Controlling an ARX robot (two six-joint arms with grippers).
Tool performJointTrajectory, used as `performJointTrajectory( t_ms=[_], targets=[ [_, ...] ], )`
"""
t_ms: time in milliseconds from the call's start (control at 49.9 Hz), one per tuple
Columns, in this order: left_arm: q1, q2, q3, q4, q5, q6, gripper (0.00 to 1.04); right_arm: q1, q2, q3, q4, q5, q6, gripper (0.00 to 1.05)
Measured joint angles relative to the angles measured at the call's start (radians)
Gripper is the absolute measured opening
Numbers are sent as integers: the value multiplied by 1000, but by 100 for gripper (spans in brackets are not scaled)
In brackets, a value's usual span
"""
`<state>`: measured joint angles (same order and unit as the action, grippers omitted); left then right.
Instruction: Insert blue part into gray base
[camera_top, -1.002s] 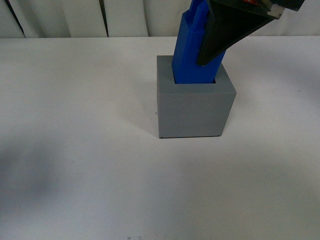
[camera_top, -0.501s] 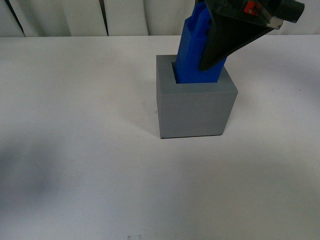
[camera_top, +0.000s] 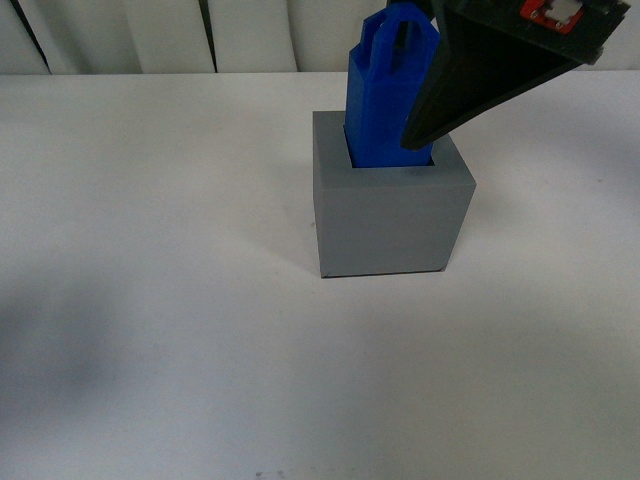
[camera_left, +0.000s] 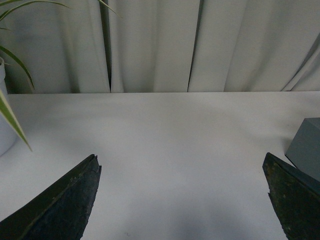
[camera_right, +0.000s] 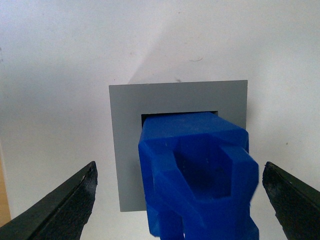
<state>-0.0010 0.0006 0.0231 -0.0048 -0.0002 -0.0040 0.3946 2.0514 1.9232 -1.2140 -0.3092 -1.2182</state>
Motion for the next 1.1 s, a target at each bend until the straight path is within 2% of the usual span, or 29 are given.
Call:
performJointTrajectory(
  t_ms=[200,581,761,841,942,1102],
  targets=[
    [0,0,0,0,0,0,99,-44,-56,0,-7,-52,-7,97],
    [0,0,0,0,0,0,99,-220,-241,-139,26,-221,-52,97],
    [0,0,0,0,0,0,99,-320,-373,-376,277,-308,10,97],
    [0,0,0,0,0,0,99,-371,-453,-543,488,-360,118,97],
    [0,0,0,0,0,0,99,-454,-562,-779,744,-506,272,97],
    [0,0,0,0,0,0,99,-478,-583,-836,777,-512,336,97]
  ],
)
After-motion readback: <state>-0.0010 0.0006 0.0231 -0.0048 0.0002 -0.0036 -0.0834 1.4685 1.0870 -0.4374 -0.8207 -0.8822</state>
